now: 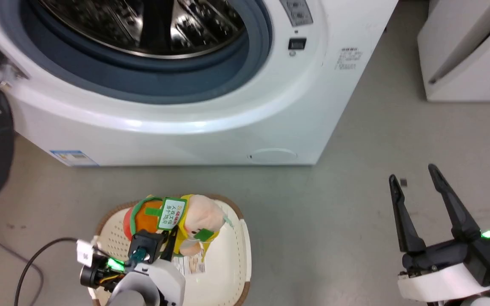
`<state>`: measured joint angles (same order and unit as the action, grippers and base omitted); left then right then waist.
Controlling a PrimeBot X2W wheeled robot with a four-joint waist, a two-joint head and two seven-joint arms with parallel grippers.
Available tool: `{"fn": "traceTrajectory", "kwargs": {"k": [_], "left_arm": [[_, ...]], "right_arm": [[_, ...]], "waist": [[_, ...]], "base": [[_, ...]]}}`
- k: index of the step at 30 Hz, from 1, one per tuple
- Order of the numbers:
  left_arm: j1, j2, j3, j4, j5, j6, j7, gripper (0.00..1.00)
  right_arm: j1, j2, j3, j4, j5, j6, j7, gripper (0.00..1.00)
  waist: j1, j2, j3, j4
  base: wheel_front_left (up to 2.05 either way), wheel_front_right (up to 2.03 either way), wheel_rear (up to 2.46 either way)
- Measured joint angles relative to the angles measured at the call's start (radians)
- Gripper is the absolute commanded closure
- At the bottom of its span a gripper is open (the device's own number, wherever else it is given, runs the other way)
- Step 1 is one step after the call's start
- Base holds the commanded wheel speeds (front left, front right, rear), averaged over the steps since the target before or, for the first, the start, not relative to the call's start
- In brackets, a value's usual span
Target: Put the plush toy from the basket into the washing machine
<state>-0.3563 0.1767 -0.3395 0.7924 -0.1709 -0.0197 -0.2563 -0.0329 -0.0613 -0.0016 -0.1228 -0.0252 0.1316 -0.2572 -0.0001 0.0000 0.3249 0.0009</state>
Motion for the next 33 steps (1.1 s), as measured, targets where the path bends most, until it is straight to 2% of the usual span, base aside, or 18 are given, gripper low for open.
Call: {"fn": "traceTrajectory", "kwargs": {"k": [9, 10, 20, 26, 33], "left_arm": [[0.144, -0.006, 0.062, -0.314, -0.001, 0.021, 0.000, 1.00], [0.160, -0.009, 0.075, -0.382, -0.001, 0.026, 0.000, 1.00], [0.166, -0.038, 0.159, -0.636, -0.007, 0.027, 0.000, 1.00], [0.063, -0.034, 0.207, -0.655, -0.006, 0.025, 0.000, 1.00], [-0.140, 0.008, 0.237, -0.527, -0.007, -0.002, 0.010, 1.00]], "right_arm": [[0.036, 0.000, -0.011, 0.010, 0.008, 0.000, 0.000, 0.00], [0.037, 0.000, -0.014, 0.009, 0.009, 0.000, 0.000, 0.00], [0.049, 0.000, -0.016, -0.005, 0.011, 0.000, 0.000, 0.00], [0.044, 0.000, -0.017, -0.019, 0.010, 0.000, 0.000, 0.00], [0.016, 0.000, -0.012, -0.032, 0.010, 0.000, 0.000, 0.00]], "waist": [[-0.0001, 0.0000, -0.092, 0.016], [-0.0001, 0.0000, -0.096, 0.017], [0.0000, 0.0000, -0.063, 0.003], [0.0000, 0.0000, 0.000, -0.020], [0.0001, 0.0000, 0.085, -0.060]], "base": [[0.00, 0.00, 0.00], [0.00, 0.00, 0.00], [0.00, 0.00, 0.00], [0.00, 0.00, 0.00], [0.00, 0.00, 0.00]]}}
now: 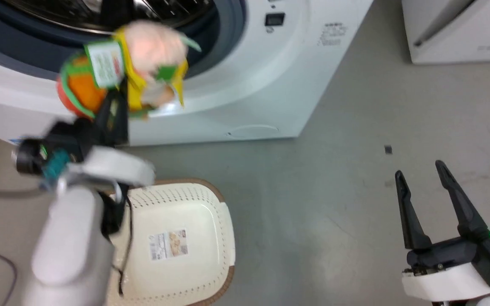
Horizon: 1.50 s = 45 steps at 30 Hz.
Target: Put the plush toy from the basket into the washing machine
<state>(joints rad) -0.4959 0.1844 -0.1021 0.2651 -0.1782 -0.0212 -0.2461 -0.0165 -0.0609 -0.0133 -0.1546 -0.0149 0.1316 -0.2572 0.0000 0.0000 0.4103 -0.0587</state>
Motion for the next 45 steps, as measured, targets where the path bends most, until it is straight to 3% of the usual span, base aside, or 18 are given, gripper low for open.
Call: {"fn": "traceTrajectory", "kwargs": {"k": [4, 10, 16, 23, 32, 45], "left_arm": [[-0.132, 0.049, 0.026, 0.067, -0.004, -0.012, 0.026, 1.00], [-0.347, 0.131, 0.036, 0.116, -0.024, -0.063, 0.103, 1.00], [-0.539, 0.211, -0.005, 0.191, -0.037, -0.095, 0.199, 1.00], [-0.694, 0.274, -0.048, 0.334, -0.041, -0.104, 0.261, 1.00], [-0.760, 0.308, -0.118, 0.491, -0.042, -0.105, 0.267, 1.00], [-0.865, 0.310, -0.176, 0.630, -0.073, -0.105, 0.252, 1.00]], "right_arm": [[-0.015, 0.001, 0.007, -0.009, 0.000, 0.000, 0.000, 0.00], [-0.036, 0.002, 0.013, -0.020, 0.000, 0.000, 0.000, 0.00], [-0.066, 0.005, 0.035, -0.021, 0.017, 0.000, 0.000, 0.00], [-0.100, 0.007, 0.065, -0.020, 0.045, 0.000, 0.000, 0.00], [-0.102, 0.007, 0.070, -0.022, 0.059, 0.000, 0.000, 0.00], [-0.128, 0.007, 0.078, -0.022, 0.077, 0.000, 0.000, 0.00]], "waist": [[0.0000, 0.0000, 0.048, -0.026], [0.0001, 0.0000, 0.122, -0.061], [0.0001, 0.0000, 0.194, -0.092], [0.0001, -0.0001, 0.255, -0.136], [0.0001, 0.0000, 0.296, -0.175], [0.0001, 0.0000, 0.346, -0.186]], "base": [[0.00, 0.00, 0.00], [0.00, 0.00, 0.00], [0.00, 0.00, 0.00], [0.00, 0.00, 0.00], [0.00, 0.00, 0.00], [0.00, 0.00, 0.00]]}}
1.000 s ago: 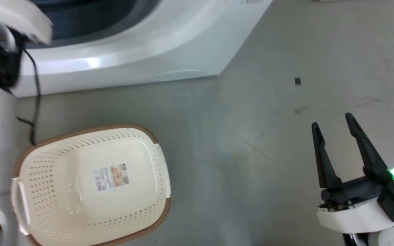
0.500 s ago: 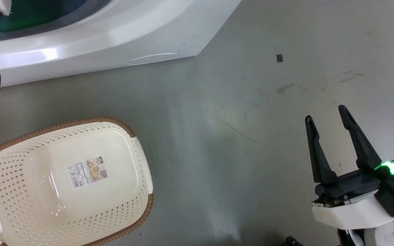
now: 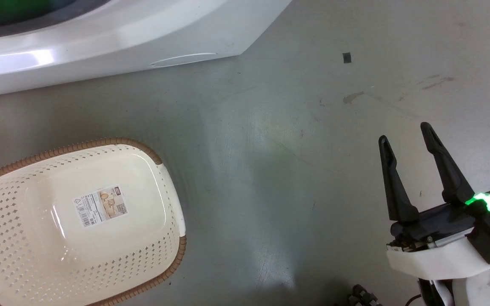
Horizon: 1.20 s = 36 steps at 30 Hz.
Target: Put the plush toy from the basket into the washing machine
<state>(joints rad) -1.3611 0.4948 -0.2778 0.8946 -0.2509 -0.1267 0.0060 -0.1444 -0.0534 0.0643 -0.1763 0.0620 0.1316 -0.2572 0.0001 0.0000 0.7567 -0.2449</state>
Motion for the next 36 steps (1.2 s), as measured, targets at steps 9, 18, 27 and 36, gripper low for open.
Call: {"fn": "traceTrajectory", "kwargs": {"k": [9, 18, 27, 36], "left_arm": [[-0.048, -0.009, -0.037, 0.093, 0.001, 0.000, -0.013, 0.00], [-0.026, -0.045, -0.048, 0.132, -0.033, 0.000, -0.149, 0.00], [0.140, -0.113, -0.052, 0.101, -0.080, 0.000, -0.251, 0.00], [0.401, -0.149, -0.030, -0.098, -0.094, 0.029, -0.263, 0.00]], "right_arm": [[-0.009, 0.000, -0.002, 0.006, 0.000, 0.000, 0.000, 0.00], [-0.009, 0.000, -0.016, 0.013, -0.011, 0.000, 0.000, 0.00], [0.002, 0.000, -0.039, 0.034, -0.045, 0.000, 0.000, 0.00], [0.059, 0.000, -0.053, 0.051, -0.063, 0.000, 0.000, 0.00]], "waist": [[0.0000, 0.0000, -0.010, 0.010], [-0.0001, 0.0000, -0.079, 0.039], [-0.0002, 0.0000, -0.207, 0.093], [-0.0002, 0.0000, -0.366, 0.160]], "base": [[0.00, 0.00, 0.00], [0.00, 0.00, 0.00], [0.00, 0.00, 0.00], [0.00, 0.00, 0.00]]}}
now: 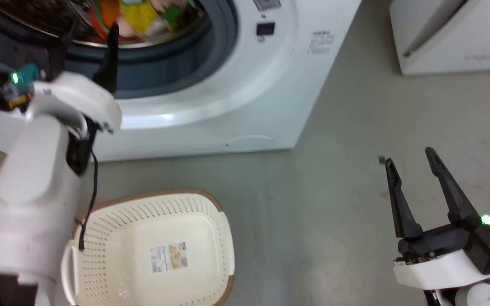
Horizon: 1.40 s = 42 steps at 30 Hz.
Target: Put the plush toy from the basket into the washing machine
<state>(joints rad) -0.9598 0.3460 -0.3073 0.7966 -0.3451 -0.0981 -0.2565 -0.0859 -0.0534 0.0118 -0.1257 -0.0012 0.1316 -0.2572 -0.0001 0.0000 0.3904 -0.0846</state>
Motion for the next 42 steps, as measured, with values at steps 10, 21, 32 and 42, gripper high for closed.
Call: {"fn": "traceTrajectory", "kwargs": {"k": [10, 21, 32, 42], "left_arm": [[0.367, -0.006, 0.077, -0.310, -0.016, 0.083, 0.000, 0.00], [0.736, -0.008, 0.117, -0.575, -0.028, 0.160, -0.001, 0.00], [1.006, -0.083, 0.104, -0.677, 0.028, 0.180, -0.001, 0.00], [1.084, -0.132, 0.125, -0.710, 0.052, 0.184, 0.001, 1.00]], "right_arm": [[0.017, 0.000, 0.009, -0.009, -0.001, 0.000, 0.000, 0.00], [0.084, 0.000, -0.024, -0.008, 0.001, 0.000, 0.000, 0.00], [0.188, 0.000, -0.033, 0.124, 0.016, 0.000, 0.000, 0.00], [0.197, 0.000, -0.034, 0.136, 0.026, 0.000, 0.000, 1.00]], "waist": [[-0.0001, 0.0000, -0.172, 0.068], [-0.0002, 0.0000, -0.306, 0.105], [-0.0002, 0.0000, -0.397, 0.107], [0.0000, 0.0000, -0.417, 0.107]], "base": [[0.00, 0.00, 0.00], [0.00, 0.00, 0.00], [0.00, 0.00, 0.00], [0.00, 0.00, 0.00]]}}
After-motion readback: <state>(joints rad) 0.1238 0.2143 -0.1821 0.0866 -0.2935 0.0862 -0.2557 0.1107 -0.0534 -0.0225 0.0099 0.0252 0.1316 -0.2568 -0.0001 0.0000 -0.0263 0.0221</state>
